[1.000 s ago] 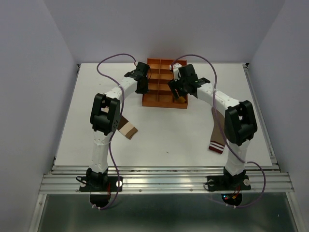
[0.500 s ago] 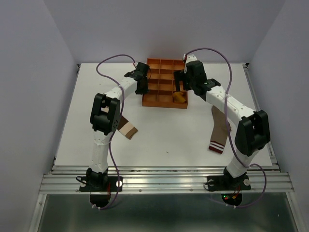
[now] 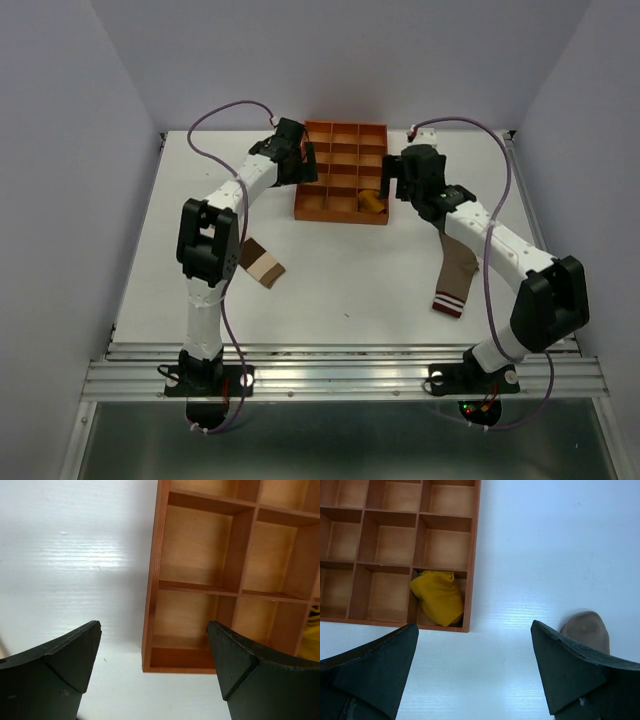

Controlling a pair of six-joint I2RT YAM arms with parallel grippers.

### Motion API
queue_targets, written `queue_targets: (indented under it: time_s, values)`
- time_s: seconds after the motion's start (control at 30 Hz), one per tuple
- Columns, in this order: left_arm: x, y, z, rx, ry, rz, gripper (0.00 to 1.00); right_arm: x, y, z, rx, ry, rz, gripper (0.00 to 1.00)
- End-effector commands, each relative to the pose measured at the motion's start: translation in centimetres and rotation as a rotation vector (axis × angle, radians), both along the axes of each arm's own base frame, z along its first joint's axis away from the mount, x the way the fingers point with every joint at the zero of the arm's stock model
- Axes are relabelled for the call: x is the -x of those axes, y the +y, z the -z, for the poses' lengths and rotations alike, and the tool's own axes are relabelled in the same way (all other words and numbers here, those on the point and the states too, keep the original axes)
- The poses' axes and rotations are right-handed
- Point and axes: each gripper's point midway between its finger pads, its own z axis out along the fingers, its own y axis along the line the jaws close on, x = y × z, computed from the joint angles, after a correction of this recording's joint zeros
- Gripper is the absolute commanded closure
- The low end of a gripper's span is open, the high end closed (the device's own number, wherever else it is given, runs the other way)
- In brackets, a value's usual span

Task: Roll the socks
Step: Place the sock in the storage box, then move the sock to the center of the board.

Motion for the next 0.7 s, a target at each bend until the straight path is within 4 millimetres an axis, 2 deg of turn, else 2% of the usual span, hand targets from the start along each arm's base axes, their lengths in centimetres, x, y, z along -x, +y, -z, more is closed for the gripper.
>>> queue_targets:
  time_s: [0.0, 0.03, 0.07, 0.13, 0.27, 0.3, 0.33, 0.37, 0.43, 0.47, 0.57, 0.63, 0.67]
  values:
    - [0.5, 0.6, -9.0, 0.044, -0.166, -0.027, 0.01, 1.0, -2.4, -5.3, -0.087, -0.167, 0.136, 0.0]
    - [1.1, 0.9, -10.6, 0.06, -0.198, -0.039, 0.01, 1.9, -3.1, -5.6, -0.094, -0.177, 0.152, 0.0]
    - [1.6, 1.1, -11.3, 0.063, -0.208, -0.045, 0.01, 2.2, -3.5, -6.5, -0.108, -0.201, 0.172, 0.0]
    - [2.9, 1.7, -12.8, 0.083, -0.242, -0.06, 0.01, 3.5, -5.1, -5.7, -0.109, -0.206, 0.248, 0.0]
    - [5.2, 3.1, -13.9, 0.099, -0.262, -0.111, 0.01, 6.3, -7.4, -4.5, -0.124, -0.207, 0.342, 0.0]
    - [5.8, 3.6, -14.8, 0.108, -0.282, -0.125, 0.01, 7.4, -8.3, -4.0, -0.13, -0.199, 0.386, 0.0]
    - [6.5, 3.9, -13.6, 0.103, -0.263, -0.131, 0.01, 7.9, -8.8, -3.8, -0.13, -0.198, 0.407, 0.0]
    - [7.0, 3.9, -13.5, 0.12, -0.259, -0.142, 0.01, 8.5, -9.0, -3.8, -0.151, -0.199, 0.42, 0.0]
    - [8.2, 4.2, -13.9, 0.14, -0.27, -0.149, 0.01, 9.6, -9.5, -2.2, -0.136, -0.152, 0.43, 0.0]
    - [9.1, 4.5, -12.6, 0.135, -0.245, -0.153, 0.01, 10.0, -9.6, -1.7, -0.131, -0.137, 0.432, 0.0]
    - [10.6, 5.0, -11.9, 0.152, -0.238, -0.169, 0.01, 10.7, -10.2, 1.2, -0.109, -0.057, 0.429, 0.0]
    - [11.6, 5.1, -11.5, 0.168, -0.23, -0.169, 0.01, 11.2, -11.5, 3.7, -0.138, 0.016, 0.471, 0.0]
    - [11.9, 5.2, -11.3, 0.173, -0.229, -0.17, 0.01, 11.3, -11.4, 4.5, -0.182, 0.05, 0.459, 0.0]
